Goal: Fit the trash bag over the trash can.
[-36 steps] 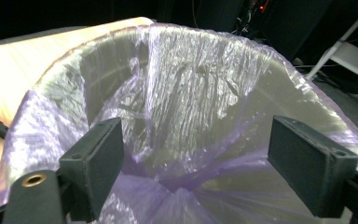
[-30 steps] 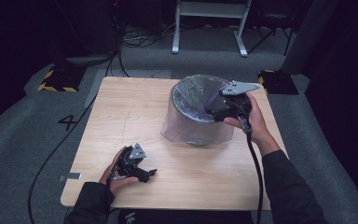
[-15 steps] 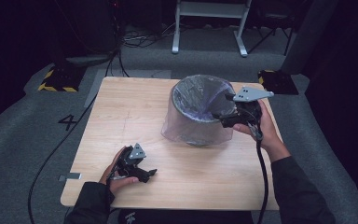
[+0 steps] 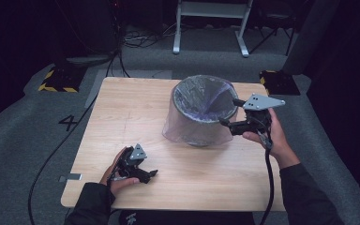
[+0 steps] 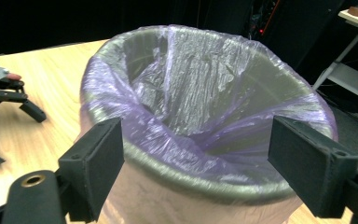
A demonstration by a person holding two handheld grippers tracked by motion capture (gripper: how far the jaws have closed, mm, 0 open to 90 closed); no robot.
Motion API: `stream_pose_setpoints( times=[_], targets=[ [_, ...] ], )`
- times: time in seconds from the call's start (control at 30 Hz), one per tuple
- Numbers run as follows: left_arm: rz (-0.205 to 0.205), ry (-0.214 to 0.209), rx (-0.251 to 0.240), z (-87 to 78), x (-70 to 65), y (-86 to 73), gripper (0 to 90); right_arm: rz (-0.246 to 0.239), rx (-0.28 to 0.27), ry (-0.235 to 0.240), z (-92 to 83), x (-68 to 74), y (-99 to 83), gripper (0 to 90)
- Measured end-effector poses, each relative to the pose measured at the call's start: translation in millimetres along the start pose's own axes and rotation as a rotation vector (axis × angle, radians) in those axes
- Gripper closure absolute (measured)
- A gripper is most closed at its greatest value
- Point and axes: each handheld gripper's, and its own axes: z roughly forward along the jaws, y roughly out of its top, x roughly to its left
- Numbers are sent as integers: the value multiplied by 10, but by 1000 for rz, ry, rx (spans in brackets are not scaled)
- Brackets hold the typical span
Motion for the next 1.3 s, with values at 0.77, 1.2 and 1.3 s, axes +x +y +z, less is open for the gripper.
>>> stream_pose_setpoints(
  times=[0.77,1.2,1.3],
  targets=[
    [-1,0,0,0,0,0,70,-46,83,11,-111,170,-354,183],
    [0,0,0,0,0,0,70,-56,159,9,-86,240,-580,183],
    [0,0,0,0,0,0,70,-59,175,9,-76,268,-645,184]
  ],
)
